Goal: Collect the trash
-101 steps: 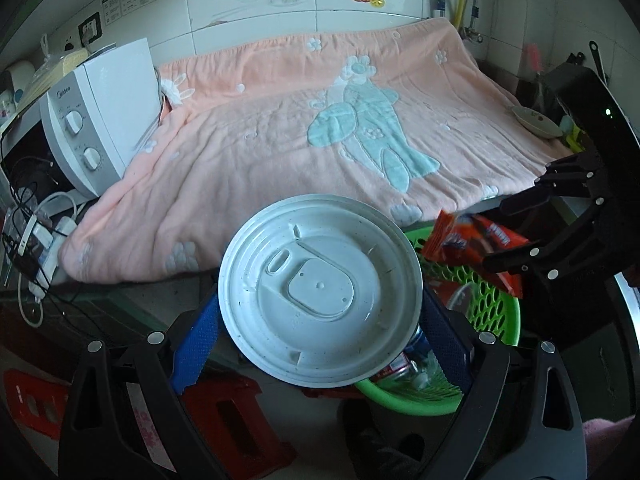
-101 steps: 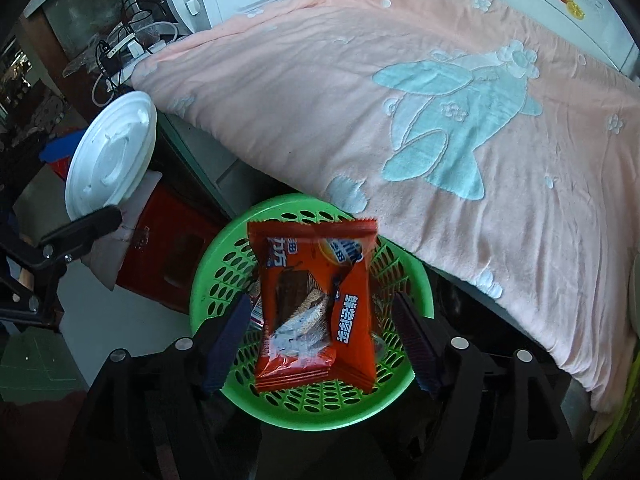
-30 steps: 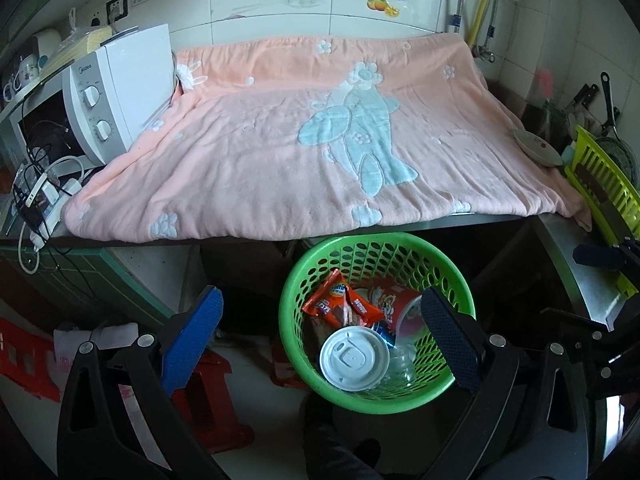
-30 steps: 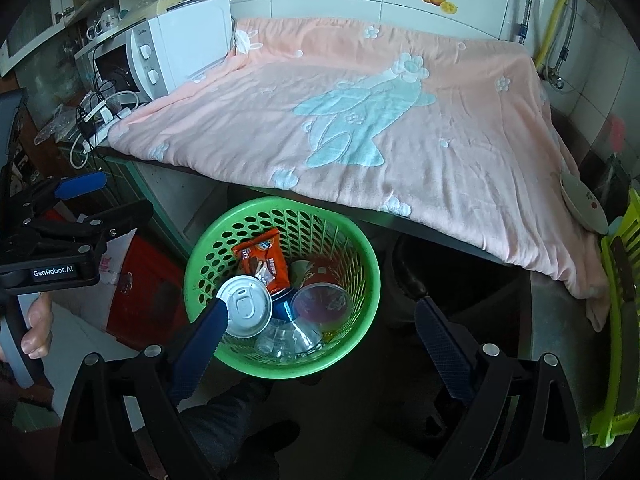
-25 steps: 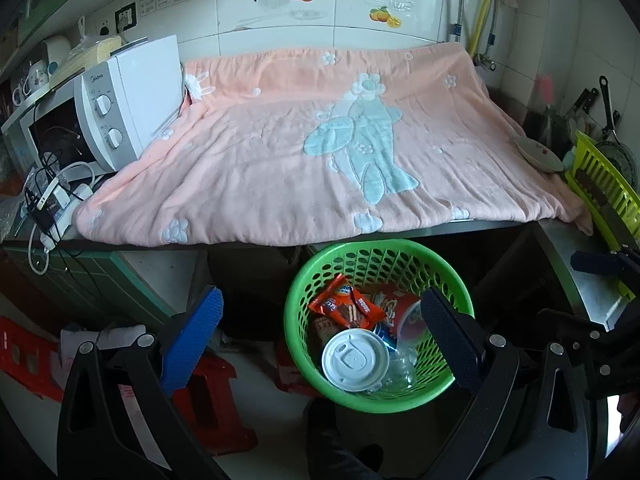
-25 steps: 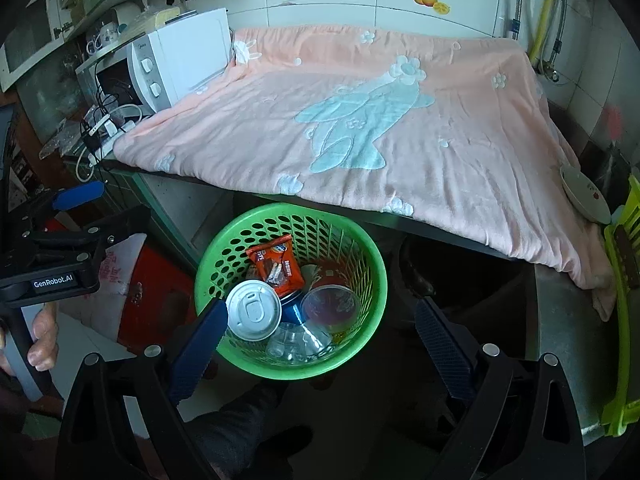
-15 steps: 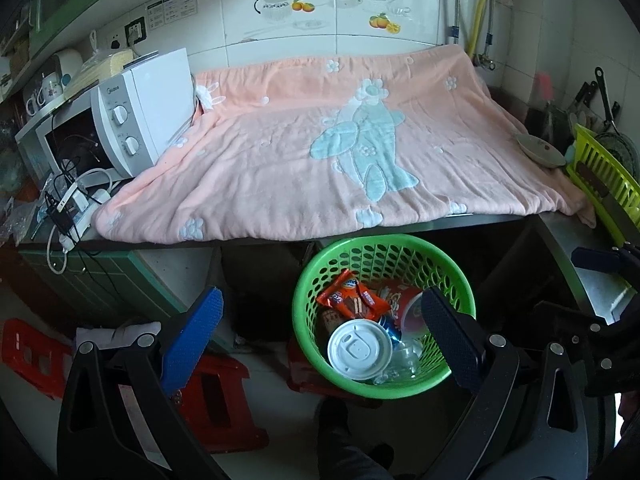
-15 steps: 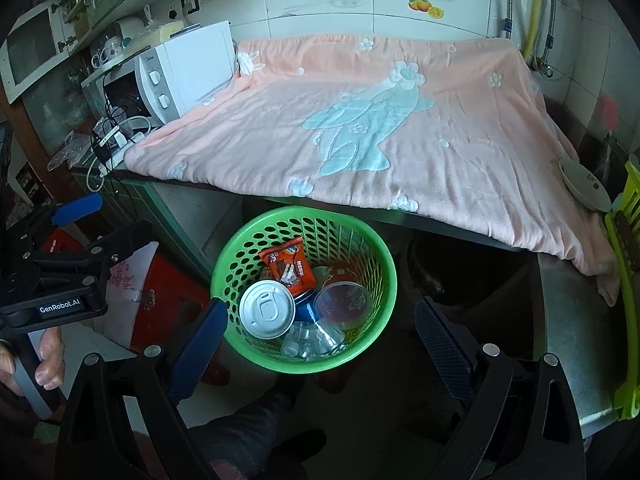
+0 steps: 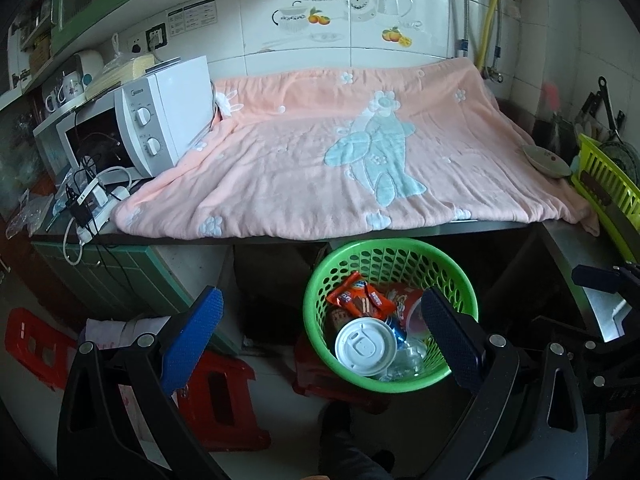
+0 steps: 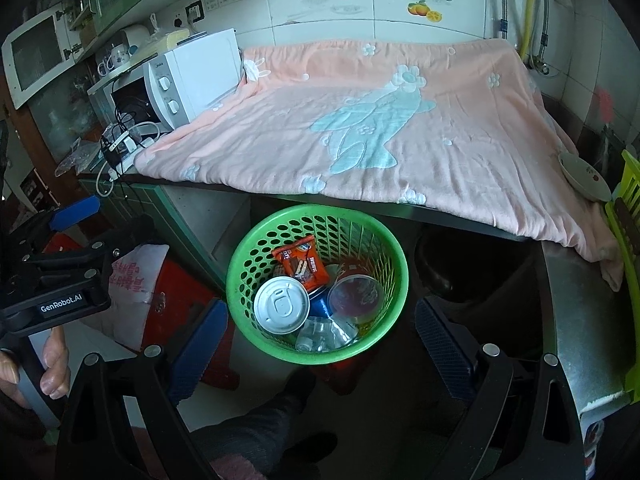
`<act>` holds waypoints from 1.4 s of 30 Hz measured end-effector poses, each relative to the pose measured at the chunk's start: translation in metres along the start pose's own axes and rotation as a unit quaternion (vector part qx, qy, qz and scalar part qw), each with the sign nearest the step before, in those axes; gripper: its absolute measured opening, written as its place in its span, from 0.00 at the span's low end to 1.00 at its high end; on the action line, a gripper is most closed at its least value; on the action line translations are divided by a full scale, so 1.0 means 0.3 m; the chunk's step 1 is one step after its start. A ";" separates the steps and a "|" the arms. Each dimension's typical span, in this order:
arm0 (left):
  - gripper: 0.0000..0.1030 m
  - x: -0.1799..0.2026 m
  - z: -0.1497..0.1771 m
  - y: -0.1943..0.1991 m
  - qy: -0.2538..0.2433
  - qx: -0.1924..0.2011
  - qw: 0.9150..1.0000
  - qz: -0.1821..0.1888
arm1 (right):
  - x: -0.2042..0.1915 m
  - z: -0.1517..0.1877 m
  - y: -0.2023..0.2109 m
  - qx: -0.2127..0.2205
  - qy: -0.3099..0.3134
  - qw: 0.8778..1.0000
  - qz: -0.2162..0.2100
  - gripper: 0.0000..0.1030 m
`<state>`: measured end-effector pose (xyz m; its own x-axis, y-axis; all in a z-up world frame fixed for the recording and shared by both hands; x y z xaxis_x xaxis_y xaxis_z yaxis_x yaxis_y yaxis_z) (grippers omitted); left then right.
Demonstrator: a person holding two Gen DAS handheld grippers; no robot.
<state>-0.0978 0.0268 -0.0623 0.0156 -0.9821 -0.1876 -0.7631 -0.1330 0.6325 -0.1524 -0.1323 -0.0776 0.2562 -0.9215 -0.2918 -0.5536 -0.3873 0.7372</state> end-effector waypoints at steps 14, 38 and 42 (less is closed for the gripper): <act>0.95 -0.015 -0.018 0.010 0.018 0.007 1.000 -0.011 | 0.001 -0.004 0.008 0.012 -0.005 1.000 0.004 0.89; 0.95 -0.042 -0.065 0.065 0.053 0.047 0.996 -0.044 | -0.001 -0.028 0.034 0.039 -0.003 0.999 0.005 0.89; 0.95 -0.047 -0.078 0.077 0.061 0.054 0.995 -0.050 | -0.006 -0.037 0.045 0.048 0.000 0.999 0.005 0.89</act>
<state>-0.1006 0.0346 -0.0273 0.1680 -0.9746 -0.1483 -0.8193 -0.2217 0.5288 -0.1515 -0.1356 -0.0604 0.2508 -0.9253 -0.2846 -0.6290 -0.3792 0.6786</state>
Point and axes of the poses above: each gripper's, at about its wrist camera, not at the fingertips, and y roughly against the way its jaws point, x to its right, z to its underside, the point moved 1 cm from there along -y, roughly the way its jaws point, and after that the axes turned 14 degrees about -z, right-handed, at the moved point
